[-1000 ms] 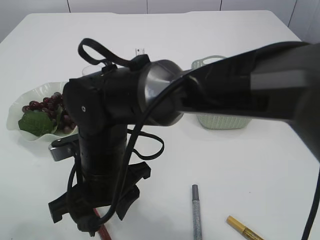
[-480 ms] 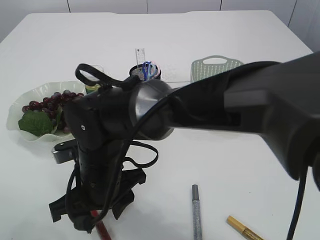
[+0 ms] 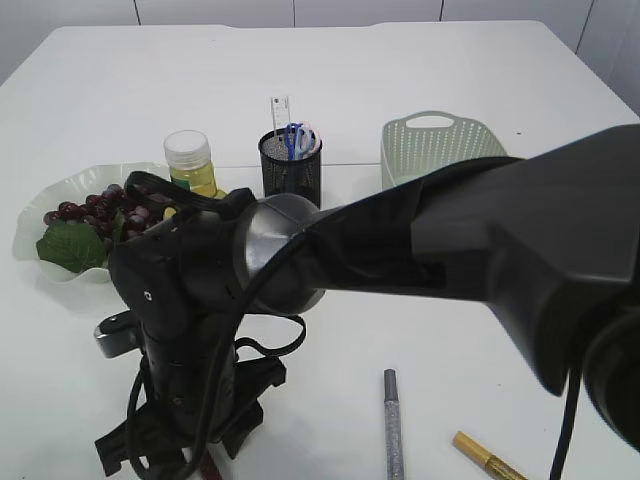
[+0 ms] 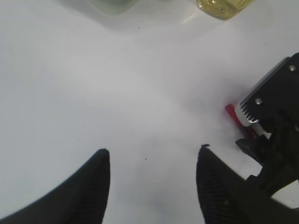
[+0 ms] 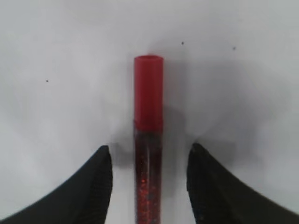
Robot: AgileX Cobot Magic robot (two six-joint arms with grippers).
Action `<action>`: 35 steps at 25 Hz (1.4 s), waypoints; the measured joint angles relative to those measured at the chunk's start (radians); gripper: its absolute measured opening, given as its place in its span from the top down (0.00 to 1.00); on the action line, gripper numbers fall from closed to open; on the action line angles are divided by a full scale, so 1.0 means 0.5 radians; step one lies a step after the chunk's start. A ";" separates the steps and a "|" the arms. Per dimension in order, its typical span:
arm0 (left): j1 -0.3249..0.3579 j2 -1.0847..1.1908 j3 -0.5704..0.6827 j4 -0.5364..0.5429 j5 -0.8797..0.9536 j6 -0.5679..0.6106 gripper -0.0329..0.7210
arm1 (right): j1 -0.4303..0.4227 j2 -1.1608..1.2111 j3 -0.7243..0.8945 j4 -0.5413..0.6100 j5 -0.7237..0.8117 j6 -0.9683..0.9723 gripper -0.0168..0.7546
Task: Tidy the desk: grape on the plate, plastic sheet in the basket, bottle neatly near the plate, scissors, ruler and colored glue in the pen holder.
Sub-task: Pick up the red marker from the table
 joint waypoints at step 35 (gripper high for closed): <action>0.000 0.000 0.000 0.036 -0.010 0.000 0.38 | -0.393 -0.415 0.000 0.733 0.050 -0.968 0.90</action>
